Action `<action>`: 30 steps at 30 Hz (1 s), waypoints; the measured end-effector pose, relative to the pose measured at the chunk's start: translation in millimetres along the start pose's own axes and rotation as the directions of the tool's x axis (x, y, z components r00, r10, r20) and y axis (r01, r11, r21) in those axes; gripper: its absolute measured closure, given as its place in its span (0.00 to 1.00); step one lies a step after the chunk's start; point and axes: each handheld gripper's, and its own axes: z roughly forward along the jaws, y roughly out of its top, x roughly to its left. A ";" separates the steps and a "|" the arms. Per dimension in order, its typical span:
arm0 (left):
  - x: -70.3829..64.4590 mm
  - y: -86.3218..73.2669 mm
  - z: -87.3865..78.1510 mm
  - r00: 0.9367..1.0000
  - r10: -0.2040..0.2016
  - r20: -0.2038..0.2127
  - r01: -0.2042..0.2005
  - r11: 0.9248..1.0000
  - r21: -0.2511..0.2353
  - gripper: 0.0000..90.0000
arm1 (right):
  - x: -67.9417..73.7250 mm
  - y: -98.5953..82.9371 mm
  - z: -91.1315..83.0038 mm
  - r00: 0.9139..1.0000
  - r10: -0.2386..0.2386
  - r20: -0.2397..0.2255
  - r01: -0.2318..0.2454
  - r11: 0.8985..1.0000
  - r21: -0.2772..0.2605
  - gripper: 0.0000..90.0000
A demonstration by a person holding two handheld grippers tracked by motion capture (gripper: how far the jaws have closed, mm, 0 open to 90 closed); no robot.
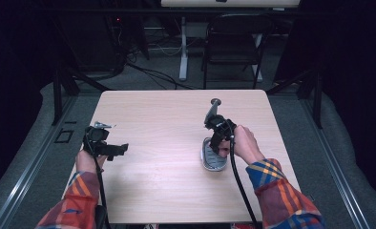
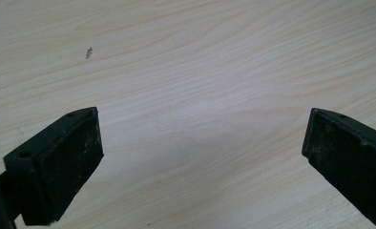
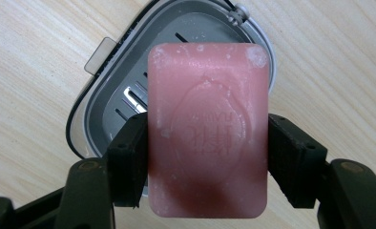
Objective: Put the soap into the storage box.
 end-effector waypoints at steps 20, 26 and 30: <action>-1.6 2.8 3.1 1.000 0.023 0.013 -0.023 1.000 0.010 0.00 | 9.0 2.8 13.9 0.993 0.100 -0.061 -0.100 0.995 0.006 0.39; -2.8 3.1 3.3 0.999 0.032 0.007 -0.032 0.999 0.006 0.00 | 7.1 -5.8 13.0 0.984 0.113 -0.134 -0.113 0.994 0.008 0.40; -2.4 2.8 2.6 0.999 0.032 0.003 -0.032 0.999 0.007 0.00 | 8.3 -11.4 11.2 0.984 0.100 -0.150 -0.106 0.994 -0.034 0.43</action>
